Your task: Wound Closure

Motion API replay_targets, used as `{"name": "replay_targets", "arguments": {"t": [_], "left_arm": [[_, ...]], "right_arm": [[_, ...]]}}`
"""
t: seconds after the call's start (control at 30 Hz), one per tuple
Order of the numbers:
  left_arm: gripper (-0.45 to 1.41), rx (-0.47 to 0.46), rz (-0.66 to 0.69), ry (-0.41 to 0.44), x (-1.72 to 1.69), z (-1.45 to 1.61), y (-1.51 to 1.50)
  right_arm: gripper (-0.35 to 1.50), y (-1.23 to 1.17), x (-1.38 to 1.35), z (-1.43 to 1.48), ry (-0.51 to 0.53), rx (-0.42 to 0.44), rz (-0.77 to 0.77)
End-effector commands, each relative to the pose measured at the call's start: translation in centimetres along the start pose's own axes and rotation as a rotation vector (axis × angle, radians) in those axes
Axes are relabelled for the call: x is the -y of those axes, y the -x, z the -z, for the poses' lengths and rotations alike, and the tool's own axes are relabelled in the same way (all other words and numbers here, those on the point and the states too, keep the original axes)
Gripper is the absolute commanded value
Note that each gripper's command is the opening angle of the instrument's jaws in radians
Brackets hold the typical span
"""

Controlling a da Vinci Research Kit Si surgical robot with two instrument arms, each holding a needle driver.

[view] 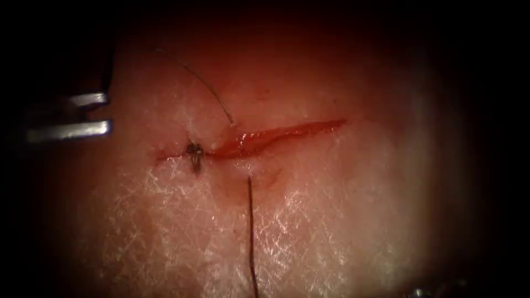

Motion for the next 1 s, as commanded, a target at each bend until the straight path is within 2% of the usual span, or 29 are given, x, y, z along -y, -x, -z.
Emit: {"name": "replay_targets", "arguments": {"t": [0.03,0.27,0.3,0.33,0.37,0.4,0.43,0.6,0.7,0.73,0.8,0.87,0.9,1.0], "left_arm": [[-0.45,-0.001,0.001,0.001,-0.01,-0.07,0.06],[-0.45,-0.001,0.000,0.001,-0.01,-0.07,0.06],[-0.45,-0.001,0.000,0.001,-0.01,-0.07,0.06],[-0.45,-0.001,0.000,0.001,-0.01,-0.07,0.06],[-0.45,-0.001,0.000,0.001,-0.01,-0.07,0.06],[-0.45,-0.001,0.000,0.001,-0.01,-0.07,0.06],[-0.45,0.002,0.009,0.002,-0.03,-0.08,0.08],[-0.45,0.005,0.012,0.003,-0.05,-0.10,0.19],[-0.45,0.018,0.014,-0.007,-0.11,-0.07,0.36],[-0.45,0.045,0.013,-0.008,-0.26,0.02,0.58],[-0.45,0.066,0.012,-0.010,-0.33,0.07,0.69],[-0.45,0.128,0.013,-0.025,-0.55,0.26,1.12],[-0.45,0.128,0.013,-0.025,-0.55,0.26,1.12],[-0.45,0.177,0.037,-0.049,-0.71,0.51,1.69]], "right_arm": [[-0.35,-0.07,0.11,-0.06,-0.008,-0.006,-0.004],[-0.35,0.09,-0.03,-0.08,0.036,0.001,-0.010],[-0.10,0.10,-0.04,-0.08,0.048,0.005,-0.011],[0.27,0.11,-0.05,-0.08,0.063,0.008,-0.011],[0.99,0.11,-0.05,-0.08,0.089,0.013,-0.018],[0.99,0.11,-0.05,-0.08,0.089,0.013,-0.018],[1.26,0.10,-0.06,-0.08,0.096,0.011,-0.031],[1.34,0.09,-0.03,0.01,0.095,0.007,-0.036],[1.36,0.11,-0.03,0.11,0.101,0.018,-0.036],[1.36,0.13,-0.03,0.17,0.101,0.024,-0.036],[1.36,0.15,-0.02,0.22,0.101,0.028,-0.036],[1.38,0.19,-0.03,0.30,0.101,0.034,-0.037],[1.38,0.19,-0.03,0.30,0.101,0.034,-0.037],[1.38,0.25,-0.05,0.36,0.103,0.037,-0.038]]}}
